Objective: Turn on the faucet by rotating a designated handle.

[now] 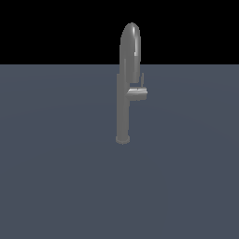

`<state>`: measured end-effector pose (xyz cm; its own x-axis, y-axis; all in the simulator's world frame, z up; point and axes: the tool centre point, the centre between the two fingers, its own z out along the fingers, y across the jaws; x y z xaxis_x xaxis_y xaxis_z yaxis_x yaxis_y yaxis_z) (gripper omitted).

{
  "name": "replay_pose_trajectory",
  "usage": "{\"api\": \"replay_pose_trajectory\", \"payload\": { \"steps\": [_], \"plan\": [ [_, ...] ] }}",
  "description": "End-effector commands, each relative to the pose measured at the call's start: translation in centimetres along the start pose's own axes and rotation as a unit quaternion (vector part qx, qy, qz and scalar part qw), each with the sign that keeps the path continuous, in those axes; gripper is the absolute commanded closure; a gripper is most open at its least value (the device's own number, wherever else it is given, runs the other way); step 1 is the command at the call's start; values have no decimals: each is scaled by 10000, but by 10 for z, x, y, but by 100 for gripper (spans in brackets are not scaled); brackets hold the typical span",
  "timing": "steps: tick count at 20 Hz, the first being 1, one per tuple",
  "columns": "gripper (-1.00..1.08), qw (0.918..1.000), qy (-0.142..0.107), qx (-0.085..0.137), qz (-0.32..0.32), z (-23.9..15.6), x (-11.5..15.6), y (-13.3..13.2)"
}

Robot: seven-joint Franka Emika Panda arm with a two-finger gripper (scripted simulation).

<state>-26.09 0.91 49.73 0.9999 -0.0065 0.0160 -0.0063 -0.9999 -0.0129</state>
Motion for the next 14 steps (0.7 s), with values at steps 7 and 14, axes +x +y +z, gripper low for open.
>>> {"api": "replay_pose_trajectory", "payload": {
  "steps": [7,14],
  "plan": [
    [108,9999,-63,56,60,0,5,0],
    [108,9988,-298,265,283,0,22,-1]
  ]
}}
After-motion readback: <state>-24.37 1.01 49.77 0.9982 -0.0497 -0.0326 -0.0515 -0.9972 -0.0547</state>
